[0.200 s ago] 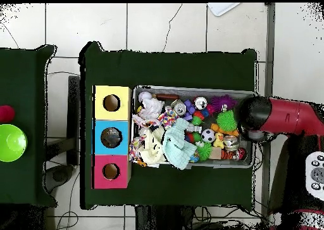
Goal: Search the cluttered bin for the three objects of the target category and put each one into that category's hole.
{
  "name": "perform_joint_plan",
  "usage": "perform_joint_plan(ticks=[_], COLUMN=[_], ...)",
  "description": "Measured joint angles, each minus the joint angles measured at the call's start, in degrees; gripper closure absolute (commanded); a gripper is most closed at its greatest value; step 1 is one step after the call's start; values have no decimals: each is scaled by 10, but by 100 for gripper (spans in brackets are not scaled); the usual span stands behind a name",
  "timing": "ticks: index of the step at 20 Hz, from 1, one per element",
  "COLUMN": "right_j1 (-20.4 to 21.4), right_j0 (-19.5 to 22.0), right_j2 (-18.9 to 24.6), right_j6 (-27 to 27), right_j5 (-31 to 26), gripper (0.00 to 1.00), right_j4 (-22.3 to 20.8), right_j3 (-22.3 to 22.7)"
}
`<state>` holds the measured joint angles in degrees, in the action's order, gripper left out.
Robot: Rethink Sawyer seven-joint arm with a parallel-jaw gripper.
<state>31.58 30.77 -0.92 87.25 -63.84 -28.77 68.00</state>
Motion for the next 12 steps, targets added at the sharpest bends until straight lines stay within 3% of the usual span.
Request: perform_joint_plan(ticks=[6,12], right_j1=[42,61], right_j0=[-1,-12], right_j2=[11,16], right_j6=[0,0], right_j5=[-51,-55], gripper=[100,100], right_j4=[75,132], right_j3=[22,41])
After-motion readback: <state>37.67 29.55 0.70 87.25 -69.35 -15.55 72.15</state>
